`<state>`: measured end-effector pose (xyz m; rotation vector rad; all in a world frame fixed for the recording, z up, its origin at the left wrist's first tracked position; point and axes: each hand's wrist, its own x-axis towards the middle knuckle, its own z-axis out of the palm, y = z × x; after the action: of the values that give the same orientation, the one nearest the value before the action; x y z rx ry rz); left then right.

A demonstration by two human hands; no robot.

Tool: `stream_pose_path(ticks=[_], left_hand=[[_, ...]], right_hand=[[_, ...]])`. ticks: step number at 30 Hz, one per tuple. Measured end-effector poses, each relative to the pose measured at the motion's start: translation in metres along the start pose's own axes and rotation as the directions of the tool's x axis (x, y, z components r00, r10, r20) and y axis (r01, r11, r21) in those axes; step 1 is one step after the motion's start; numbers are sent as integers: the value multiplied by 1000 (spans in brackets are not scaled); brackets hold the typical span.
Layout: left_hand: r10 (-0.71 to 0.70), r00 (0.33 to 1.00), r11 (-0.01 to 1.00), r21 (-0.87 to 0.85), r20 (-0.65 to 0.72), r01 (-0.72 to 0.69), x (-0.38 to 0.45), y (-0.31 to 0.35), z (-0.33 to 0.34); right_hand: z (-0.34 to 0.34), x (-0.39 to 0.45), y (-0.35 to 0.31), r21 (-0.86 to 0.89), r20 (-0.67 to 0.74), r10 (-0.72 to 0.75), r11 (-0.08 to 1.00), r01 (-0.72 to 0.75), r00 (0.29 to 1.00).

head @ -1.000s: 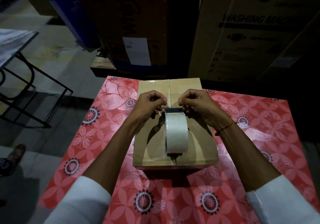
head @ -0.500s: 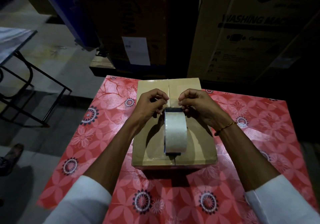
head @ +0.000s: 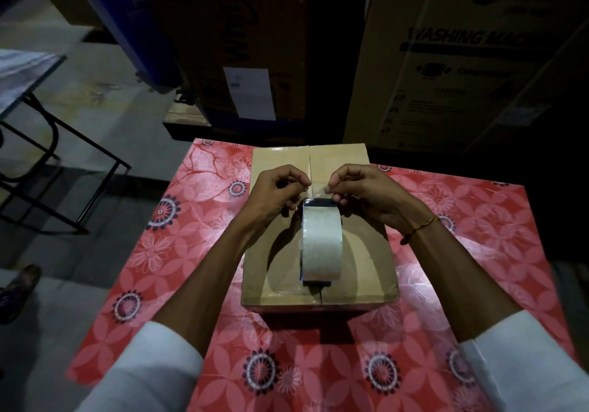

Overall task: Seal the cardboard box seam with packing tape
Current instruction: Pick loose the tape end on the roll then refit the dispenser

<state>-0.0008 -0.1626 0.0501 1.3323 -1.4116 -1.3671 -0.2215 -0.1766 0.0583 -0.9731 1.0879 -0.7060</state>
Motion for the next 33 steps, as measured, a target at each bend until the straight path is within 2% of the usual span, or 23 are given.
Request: stream_pose_path(ticks=[12,18,33], left_hand=[[-6,1000,1000,-22,9,7,-1,1,2],[-12,1000,1000,-28,-12,11,-3,2,-1],[2,999,999,-37,-42,-4,-2,0,2]], right_hand=[[-10,8,-1,46,98,20,999,-24,995],[-19,8,-1,163,144,-2,986,-22,990],[6,4,-2,1,-58,-57,998,57,997]])
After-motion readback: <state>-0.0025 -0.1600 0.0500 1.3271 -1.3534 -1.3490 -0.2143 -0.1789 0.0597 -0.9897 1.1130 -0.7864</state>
